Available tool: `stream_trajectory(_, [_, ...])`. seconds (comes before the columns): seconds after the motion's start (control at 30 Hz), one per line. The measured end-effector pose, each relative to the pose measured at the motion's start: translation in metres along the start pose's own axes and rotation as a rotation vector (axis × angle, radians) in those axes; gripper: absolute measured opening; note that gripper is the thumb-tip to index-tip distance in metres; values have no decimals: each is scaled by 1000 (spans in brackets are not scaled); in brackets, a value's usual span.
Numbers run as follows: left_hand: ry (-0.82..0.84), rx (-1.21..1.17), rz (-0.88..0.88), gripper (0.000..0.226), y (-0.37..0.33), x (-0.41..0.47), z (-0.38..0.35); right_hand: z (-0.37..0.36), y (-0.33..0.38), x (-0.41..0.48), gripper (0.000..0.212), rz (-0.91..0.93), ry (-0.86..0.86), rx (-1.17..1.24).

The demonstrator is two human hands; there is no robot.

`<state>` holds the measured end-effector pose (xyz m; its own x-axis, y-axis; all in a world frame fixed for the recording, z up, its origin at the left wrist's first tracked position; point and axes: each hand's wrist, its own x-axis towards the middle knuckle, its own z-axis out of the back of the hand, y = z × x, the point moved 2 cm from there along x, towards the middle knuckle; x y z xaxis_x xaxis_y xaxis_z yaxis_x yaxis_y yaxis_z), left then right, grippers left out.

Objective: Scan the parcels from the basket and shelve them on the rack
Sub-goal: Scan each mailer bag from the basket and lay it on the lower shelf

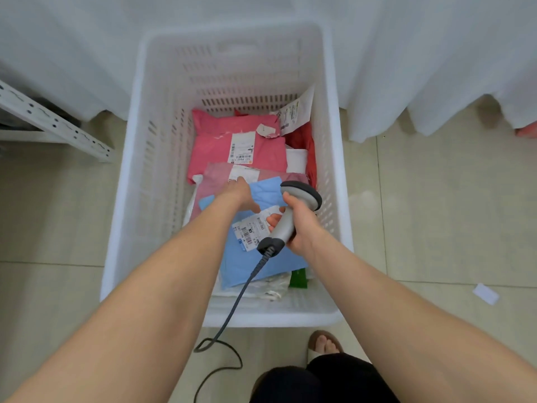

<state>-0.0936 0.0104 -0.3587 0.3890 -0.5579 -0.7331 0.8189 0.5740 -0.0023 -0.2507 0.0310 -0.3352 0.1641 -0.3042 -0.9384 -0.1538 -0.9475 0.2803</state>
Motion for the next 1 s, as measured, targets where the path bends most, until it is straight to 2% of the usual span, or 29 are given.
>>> stream_trajectory(0.13, [-42, 45, -21, 40, 10, -8, -5, -4, 0, -8, 34, 8, 3, 0])
stream_trajectory(0.2, [-37, 5, -51, 28, 15, -23, 4, -7, 3, -25, 34, 25, 11, 0])
stream_trajectory(0.27, [-58, -89, -34, 25, 23, -45, 23, -12, 6, -50, 30, 37, 22, -11])
stream_trajectory(0.37, [-155, -380, 42, 43, 37, -83, 57, -22, 11, -99, 22, 66, 23, -25])
stream_trajectory(0.43, [-188, -596, 70, 47, 48, -115, 82, -31, 15, -136, 18, 104, 7, -25])
stream_trajectory(0.57, [-229, -962, 135, 49, 73, -193, 135, -52, 25, -221, 17, 162, -12, 3])
stream_trajectory(0.67, [-221, -1259, 139, 41, 89, -252, 174, -70, 33, -285, 16, 198, -13, 17])
stream_trajectory(0.8, [-265, -1418, 99, 32, 106, -330, 226, -98, 42, -367, 15, 271, -1, 9])
stream_trajectory(1.0, [-369, -1486, 20, 32, 127, -423, 292, -129, 55, -472, 13, 373, 93, -37])
